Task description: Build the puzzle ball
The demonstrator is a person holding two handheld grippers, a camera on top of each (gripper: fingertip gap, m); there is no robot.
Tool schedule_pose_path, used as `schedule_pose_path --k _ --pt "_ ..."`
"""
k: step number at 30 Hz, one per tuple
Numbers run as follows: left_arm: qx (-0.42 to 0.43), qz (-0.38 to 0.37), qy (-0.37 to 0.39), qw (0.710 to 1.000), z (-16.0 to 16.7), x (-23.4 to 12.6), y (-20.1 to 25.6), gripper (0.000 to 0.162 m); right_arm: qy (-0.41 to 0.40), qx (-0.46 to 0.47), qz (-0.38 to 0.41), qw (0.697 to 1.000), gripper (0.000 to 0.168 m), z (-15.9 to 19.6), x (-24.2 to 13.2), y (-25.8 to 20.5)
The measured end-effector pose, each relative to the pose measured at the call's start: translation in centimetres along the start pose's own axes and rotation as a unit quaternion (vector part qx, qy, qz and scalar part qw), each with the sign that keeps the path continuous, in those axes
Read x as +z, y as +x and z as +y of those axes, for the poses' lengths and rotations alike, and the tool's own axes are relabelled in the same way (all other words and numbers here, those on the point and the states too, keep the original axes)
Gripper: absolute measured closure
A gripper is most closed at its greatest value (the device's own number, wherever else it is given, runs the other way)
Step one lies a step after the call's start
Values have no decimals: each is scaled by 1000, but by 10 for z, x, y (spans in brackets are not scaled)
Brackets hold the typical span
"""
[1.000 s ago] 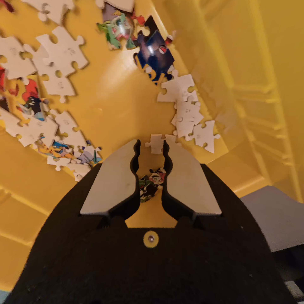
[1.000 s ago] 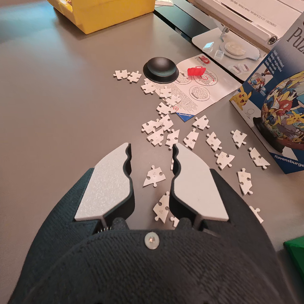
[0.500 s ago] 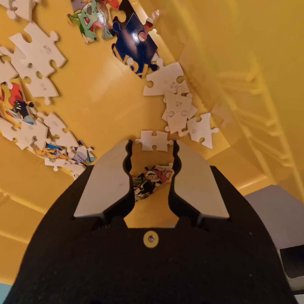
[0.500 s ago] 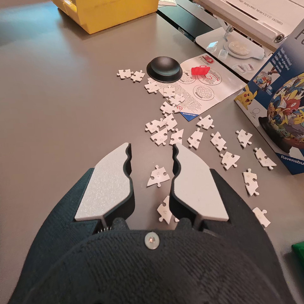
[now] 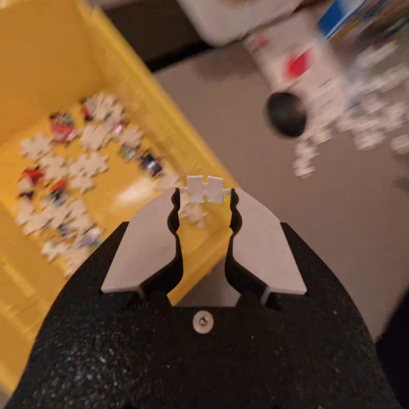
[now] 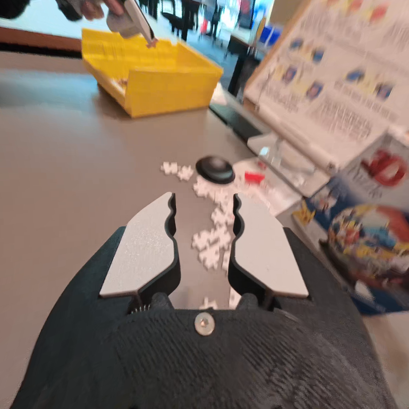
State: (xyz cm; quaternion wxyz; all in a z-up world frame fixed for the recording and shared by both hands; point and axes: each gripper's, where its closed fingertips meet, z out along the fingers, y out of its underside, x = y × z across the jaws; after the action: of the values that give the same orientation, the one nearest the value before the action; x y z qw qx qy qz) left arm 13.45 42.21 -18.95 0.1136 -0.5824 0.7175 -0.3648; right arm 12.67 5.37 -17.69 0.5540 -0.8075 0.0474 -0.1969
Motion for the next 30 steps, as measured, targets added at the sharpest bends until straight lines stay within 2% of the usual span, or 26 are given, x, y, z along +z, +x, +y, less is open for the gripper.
schedule_pose_path --k 3,6,9,13,19,21,23,25,27,30 --pt "-1 115 129 985 -43 -19 83 120 93 -73 32 993 119 -47 27 -11" --pt "-27 201 210 957 -61 -21 158 119 156 -128 82 976 117 -90 51 -17" --pt "-83 279 260 921 -66 -12 215 120 200 -145 112 963 121 -123 62 -21" --pt "-161 368 279 872 -61 6 266 120 223 -125 115 960 128 -137 68 -21" --pt "-223 378 287 852 -59 31 271 120 210 -92 78 970 164 -120 73 -24" --pt "-224 369 284 856 -57 38 270 120 200 -84 73 973 166 -114 75 -21" --pt "-216 352 282 866 -55 43 267 120 179 -66 34 981 166 -107 78 -19" --pt "-196 318 291 881 -53 46 257 119 146 -8 -4 989 166 -97 79 -2" --pt "-170 257 305 901 -49 49 240 110 77 93 -60 991 166 -73 85 20" --pt "-120 173 309 927 -36 52 219 106 -45 245 -164 954 166 -28 97 38"
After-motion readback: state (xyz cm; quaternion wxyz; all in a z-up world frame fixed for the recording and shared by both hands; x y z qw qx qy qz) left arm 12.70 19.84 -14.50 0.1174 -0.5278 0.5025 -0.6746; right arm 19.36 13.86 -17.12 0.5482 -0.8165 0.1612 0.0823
